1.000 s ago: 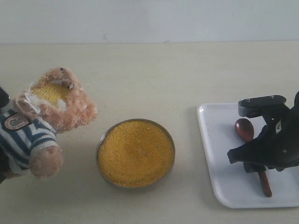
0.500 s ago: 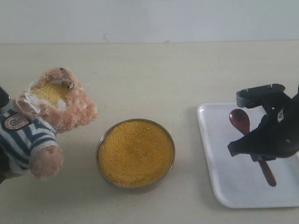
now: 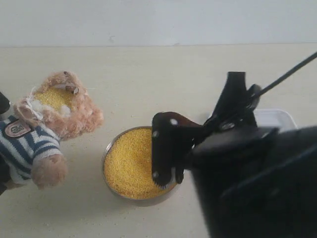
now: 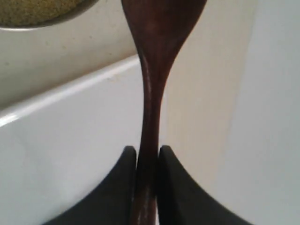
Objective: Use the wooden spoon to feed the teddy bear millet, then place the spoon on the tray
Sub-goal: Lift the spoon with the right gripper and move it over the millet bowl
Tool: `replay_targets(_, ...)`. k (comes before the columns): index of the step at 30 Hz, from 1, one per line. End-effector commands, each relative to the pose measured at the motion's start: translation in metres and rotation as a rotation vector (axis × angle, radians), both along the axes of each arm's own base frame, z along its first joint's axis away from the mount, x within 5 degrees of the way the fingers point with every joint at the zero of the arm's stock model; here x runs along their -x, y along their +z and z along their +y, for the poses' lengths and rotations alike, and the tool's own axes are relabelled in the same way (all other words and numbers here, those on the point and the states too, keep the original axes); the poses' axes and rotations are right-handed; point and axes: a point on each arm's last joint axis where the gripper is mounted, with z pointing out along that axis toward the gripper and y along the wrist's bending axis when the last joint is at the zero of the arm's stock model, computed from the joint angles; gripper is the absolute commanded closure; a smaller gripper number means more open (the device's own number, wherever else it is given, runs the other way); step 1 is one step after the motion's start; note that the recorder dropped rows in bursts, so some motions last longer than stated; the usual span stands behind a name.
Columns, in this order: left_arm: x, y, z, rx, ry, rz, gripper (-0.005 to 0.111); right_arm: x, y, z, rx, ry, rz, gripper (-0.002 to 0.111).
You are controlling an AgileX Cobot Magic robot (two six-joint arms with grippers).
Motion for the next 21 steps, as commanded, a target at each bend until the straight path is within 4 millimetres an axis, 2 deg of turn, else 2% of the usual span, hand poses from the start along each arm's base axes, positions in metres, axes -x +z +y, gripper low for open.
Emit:
replay_targets(1,-0.002,0.001,-0.002,0.02,0.009,-0.033,0.103,0.004,-0.022,0.025,0.217,0.139,-0.148,0.109)
replay_targets(6,-0.002,0.001,-0.002,0.024,0.01,-0.038,0.103,-0.001,-0.052,0.041,0.374,0.247,-0.194,0.109)
replay_targets(9,-0.003,0.001,-0.002,0.024,0.01,-0.04,0.103,-0.003,-0.061,0.044,0.464,0.307,-0.193,0.109)
replay_targets(15,-0.003,0.001,-0.002,0.024,0.01,-0.042,0.103,-0.001,-0.061,0.045,0.572,0.384,-0.17,0.109)
replay_targets(21,-0.003,0.001,-0.002,0.029,0.013,-0.041,0.103,0.01,-0.061,0.05,0.644,0.469,-0.159,0.109)
